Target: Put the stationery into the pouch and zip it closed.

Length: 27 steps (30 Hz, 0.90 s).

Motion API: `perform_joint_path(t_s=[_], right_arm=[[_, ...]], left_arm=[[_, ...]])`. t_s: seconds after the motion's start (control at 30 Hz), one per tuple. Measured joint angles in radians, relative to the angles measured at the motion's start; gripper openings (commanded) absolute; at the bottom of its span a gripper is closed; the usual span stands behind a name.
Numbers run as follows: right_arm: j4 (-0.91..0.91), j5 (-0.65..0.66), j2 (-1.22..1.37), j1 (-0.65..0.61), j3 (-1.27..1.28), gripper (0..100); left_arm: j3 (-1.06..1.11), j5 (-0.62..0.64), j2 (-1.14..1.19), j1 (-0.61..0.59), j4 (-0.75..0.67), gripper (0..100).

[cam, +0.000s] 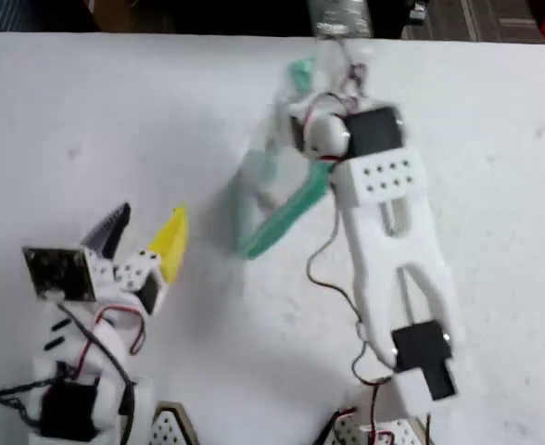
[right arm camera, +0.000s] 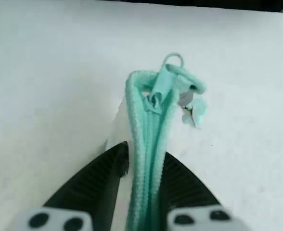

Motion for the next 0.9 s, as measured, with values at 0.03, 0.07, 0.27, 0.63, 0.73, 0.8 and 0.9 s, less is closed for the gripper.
perform_joint_path(t_s=[0.03,0.07,0.27,0.63,0.73,0.8,0.9], right_arm=[[-0.029,0.000,-0.011,0.018,0.063,1.7],[-0.060,0.000,-0.014,0.034,0.129,1.7],[-0.293,-0.040,-0.149,0.133,0.525,1.6],[-0.776,-0.051,-0.345,0.104,1.151,1.6],[-0.809,-0.037,-0.345,0.104,1.152,1.7],[-0.812,-0.018,-0.345,0.104,1.152,1.8],[-0.818,-0.006,-0.311,0.104,1.135,6.8]], left_arm=[[0.006,0.005,0.002,-0.002,-0.011,27],[0.006,0.005,-0.002,-0.003,-0.018,27],[0.014,0.005,-0.006,-0.003,-0.029,27],[0.014,0.012,-0.006,-0.005,-0.029,27],[0.014,0.012,-0.006,-0.005,-0.029,27],[0.014,0.012,-0.006,-0.005,-0.029,27],[0.014,0.012,-0.006,-0.005,-0.029,27]])
